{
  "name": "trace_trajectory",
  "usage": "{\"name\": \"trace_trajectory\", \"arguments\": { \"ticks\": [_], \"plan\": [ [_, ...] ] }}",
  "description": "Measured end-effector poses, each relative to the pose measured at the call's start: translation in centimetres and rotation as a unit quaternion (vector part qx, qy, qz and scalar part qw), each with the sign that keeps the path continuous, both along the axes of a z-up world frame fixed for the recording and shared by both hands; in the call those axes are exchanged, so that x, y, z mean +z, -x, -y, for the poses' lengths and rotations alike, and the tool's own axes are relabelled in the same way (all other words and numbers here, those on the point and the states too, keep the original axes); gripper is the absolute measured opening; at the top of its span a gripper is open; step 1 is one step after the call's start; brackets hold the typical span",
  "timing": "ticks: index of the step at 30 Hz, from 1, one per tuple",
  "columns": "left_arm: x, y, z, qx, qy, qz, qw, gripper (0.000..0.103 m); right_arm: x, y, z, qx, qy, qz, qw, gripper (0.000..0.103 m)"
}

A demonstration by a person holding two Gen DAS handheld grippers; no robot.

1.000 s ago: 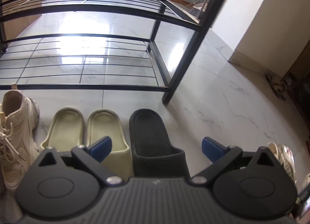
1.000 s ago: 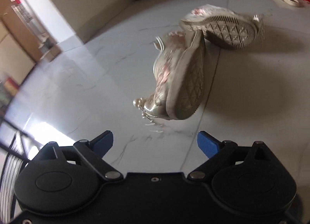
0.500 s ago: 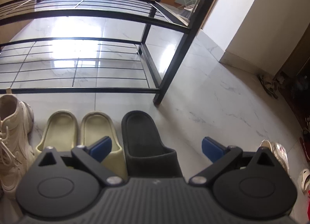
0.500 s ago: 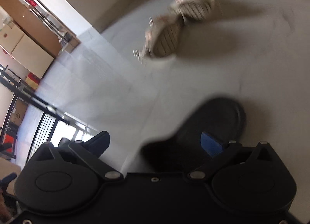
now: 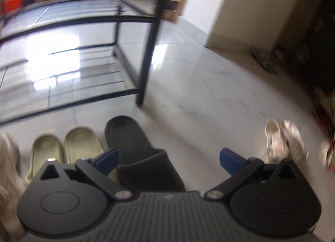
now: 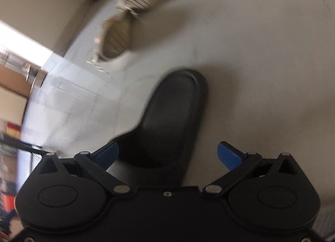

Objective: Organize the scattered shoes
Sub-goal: 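Grasp a second black slipper by its strap with the right tool, then carry the black slipper with the right tool beside the first black slipper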

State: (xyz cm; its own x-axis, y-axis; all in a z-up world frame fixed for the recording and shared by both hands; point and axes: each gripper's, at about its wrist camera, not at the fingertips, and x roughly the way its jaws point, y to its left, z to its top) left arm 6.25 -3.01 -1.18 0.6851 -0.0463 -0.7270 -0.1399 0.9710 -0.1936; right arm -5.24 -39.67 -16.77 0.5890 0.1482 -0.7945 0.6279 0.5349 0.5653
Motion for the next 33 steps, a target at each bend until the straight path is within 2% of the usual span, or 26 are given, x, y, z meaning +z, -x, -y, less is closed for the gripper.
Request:
{"name": "trace_trajectory", "arguments": {
  "ticks": [4,8,13,18,20,23,31,33],
  "plan": [
    [0.1,0.0,0.8,-0.016,-0.015,0.005,0.9997,0.102,-0.3,-0.7,-0.5,0.006,-0.035,-0.008,0.999,0.103],
    [-0.2,0.0,-0.7,0.013,0.016,-0.003,0.9998,0.102,-0.4,-1.5,-1.5,0.004,-0.057,-0.006,0.998,0.103],
    [-1.4,-0.2,-3.2,0.063,0.067,-0.033,0.9952,0.102,-1.2,-2.7,-2.2,-0.001,-0.088,-0.013,0.996,0.103],
    [-1.3,0.3,-4.2,0.079,0.087,-0.016,0.9930,0.102,-0.5,-4.5,-3.5,-0.007,-0.059,-0.049,0.997,0.103],
    [-1.2,0.6,-4.3,0.082,0.093,-0.011,0.9923,0.102,-0.3,-5.4,-4.3,0.000,-0.032,-0.075,0.997,0.103],
    [-1.3,0.6,-4.5,0.085,0.100,-0.012,0.9912,0.102,-0.2,-5.9,-5.6,0.019,0.009,-0.091,0.996,0.103],
    [-1.2,0.8,-4.9,0.092,0.115,-0.005,0.9891,0.102,-0.3,-6.1,-6.7,-0.025,0.016,-0.088,0.996,0.103],
    [-1.1,0.9,-5.1,0.096,0.116,-0.001,0.9886,0.102,-0.2,-7.0,-7.3,-0.001,0.035,-0.075,0.997,0.103]
  ]
}}
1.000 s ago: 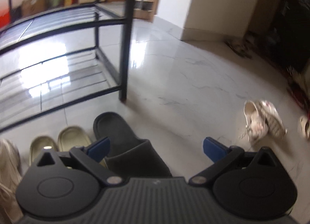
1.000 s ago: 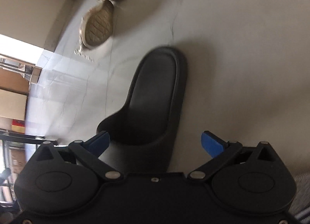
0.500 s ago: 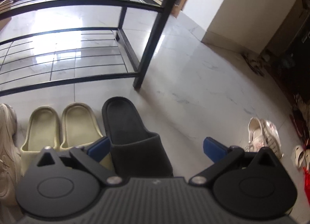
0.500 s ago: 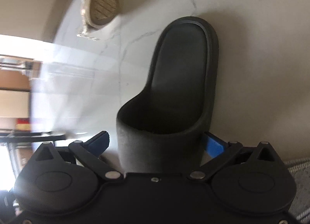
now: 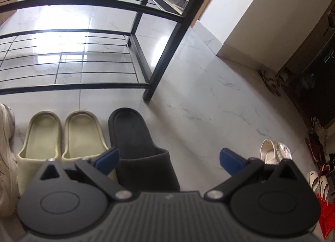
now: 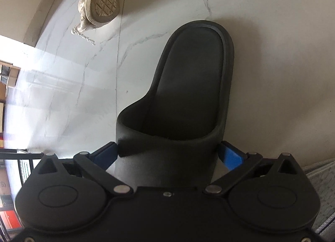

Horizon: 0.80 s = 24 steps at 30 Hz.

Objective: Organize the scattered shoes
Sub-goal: 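Carry the black slipper with the right tool beside the first black slipper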

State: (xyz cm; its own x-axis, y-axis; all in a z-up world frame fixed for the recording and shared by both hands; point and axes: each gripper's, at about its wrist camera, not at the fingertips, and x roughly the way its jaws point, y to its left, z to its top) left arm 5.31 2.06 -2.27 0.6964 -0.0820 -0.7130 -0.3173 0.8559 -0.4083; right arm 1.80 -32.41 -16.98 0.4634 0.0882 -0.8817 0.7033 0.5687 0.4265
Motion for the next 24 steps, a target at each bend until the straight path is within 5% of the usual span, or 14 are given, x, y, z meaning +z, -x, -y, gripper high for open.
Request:
{"name": "trace_trajectory", "arguments": {
  "ticks": [3,9,13,17,20,24],
  "plan": [
    [0.0,0.1,-0.2,0.005,0.003,0.002,1.0000,0.102,0.3,-2.0,-1.2,0.088,0.043,0.029,0.995,0.103],
    [-0.1,0.0,-0.1,0.008,0.001,-0.003,1.0000,0.102,1.4,-6.7,-2.9,0.231,0.116,0.056,0.964,0.103],
    [-0.1,-0.2,0.1,0.003,-0.005,-0.007,1.0000,0.102,2.8,-10.1,-4.3,0.377,0.169,0.062,0.909,0.103],
    [0.0,-0.2,0.3,0.002,-0.014,-0.006,0.9999,0.102,3.8,-10.8,-5.8,0.450,0.203,0.069,0.867,0.103],
    [0.1,0.0,0.1,0.010,-0.011,-0.003,0.9999,0.102,4.9,-10.5,-5.6,0.424,0.188,0.073,0.883,0.103],
    [-0.1,-0.2,0.0,0.009,-0.004,-0.010,0.9999,0.102,6.4,-8.2,-3.4,0.351,0.088,0.138,0.922,0.103]
  ]
}}
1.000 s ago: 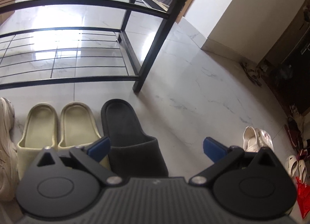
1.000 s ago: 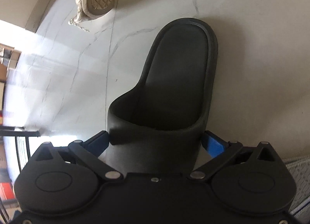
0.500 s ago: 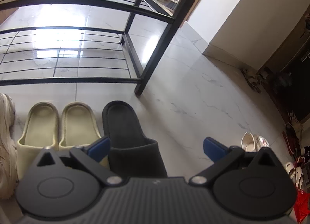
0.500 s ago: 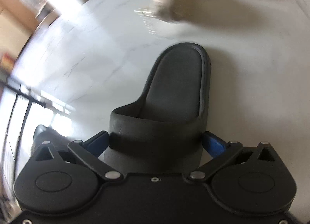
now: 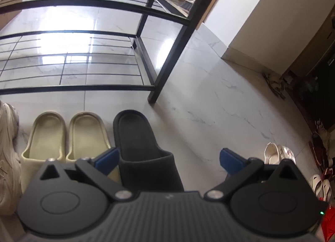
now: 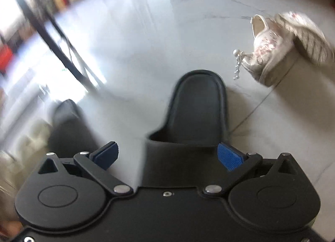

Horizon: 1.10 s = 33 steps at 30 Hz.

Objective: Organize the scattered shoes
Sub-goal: 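Carry the black slipper with the right tool beside the first black slipper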

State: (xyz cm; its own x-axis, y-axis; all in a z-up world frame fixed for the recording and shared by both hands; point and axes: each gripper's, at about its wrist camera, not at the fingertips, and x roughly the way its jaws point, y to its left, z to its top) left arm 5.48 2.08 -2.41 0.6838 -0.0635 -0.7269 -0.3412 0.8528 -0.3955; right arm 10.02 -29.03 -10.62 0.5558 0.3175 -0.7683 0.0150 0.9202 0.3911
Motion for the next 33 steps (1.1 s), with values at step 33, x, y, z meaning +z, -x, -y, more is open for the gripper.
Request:
{"name": "trace_trajectory", "arguments": {
  "ticks": [33],
  "plan": [
    [-0.6,0.0,-0.9,0.009,0.021,0.001,0.9997,0.102,-3.7,-4.1,-9.4,0.122,0.270,0.074,0.952,0.100]
  ]
}}
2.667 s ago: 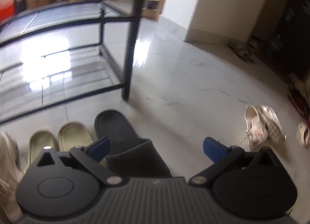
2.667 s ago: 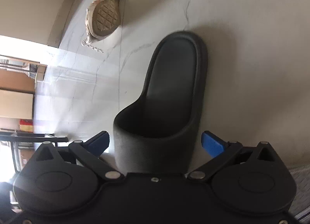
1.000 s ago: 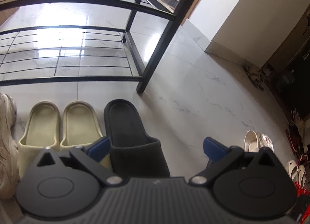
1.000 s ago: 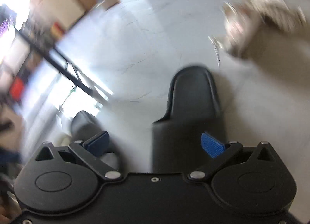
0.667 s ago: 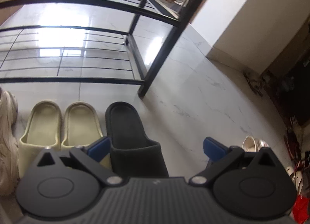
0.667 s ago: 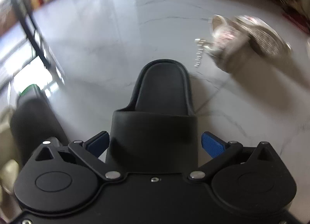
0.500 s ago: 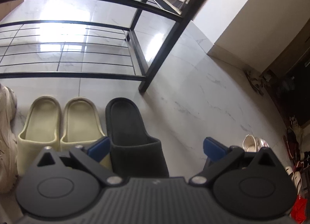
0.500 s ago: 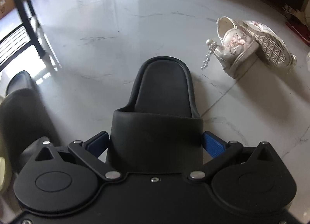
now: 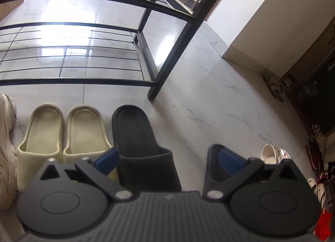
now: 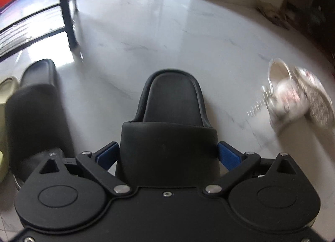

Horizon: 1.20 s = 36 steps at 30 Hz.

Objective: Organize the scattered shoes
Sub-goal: 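Carry the black slipper with the right tool beside the first black slipper, then lower the black slipper onto the floor and open the right tool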

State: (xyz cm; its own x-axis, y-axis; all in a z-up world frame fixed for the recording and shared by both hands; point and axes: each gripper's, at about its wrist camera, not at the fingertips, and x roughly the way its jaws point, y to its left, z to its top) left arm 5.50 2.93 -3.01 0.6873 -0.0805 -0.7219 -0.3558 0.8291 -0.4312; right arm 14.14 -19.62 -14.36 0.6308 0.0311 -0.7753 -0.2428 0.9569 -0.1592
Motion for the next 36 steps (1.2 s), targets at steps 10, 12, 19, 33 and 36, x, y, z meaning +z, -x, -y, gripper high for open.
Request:
{"name": "trace_trajectory", "arguments": {
  "ticks": [10,12,19,33,36],
  "plan": [
    [-0.2,0.0,-0.2,0.006,0.007,-0.001,1.0000,0.102,-0.4,-1.5,-3.2,0.112,0.034,0.051,0.992,0.100],
    [-0.1,0.2,-0.4,0.012,0.006,0.002,0.9999,0.102,-1.0,-1.9,-3.8,0.133,0.041,0.051,0.989,0.100],
    [0.3,1.2,-1.4,0.074,-0.014,0.021,0.9969,0.102,-1.3,-3.8,-6.2,0.184,0.024,0.052,0.981,0.100],
    [0.1,0.7,-2.0,0.086,-0.009,0.014,0.9962,0.102,-1.7,-4.4,-6.3,0.246,-0.024,0.013,0.969,0.101],
    [0.0,0.5,-1.7,0.081,-0.015,0.011,0.9965,0.102,-1.9,-4.6,-5.9,0.235,-0.041,0.008,0.971,0.103]
  ]
}}
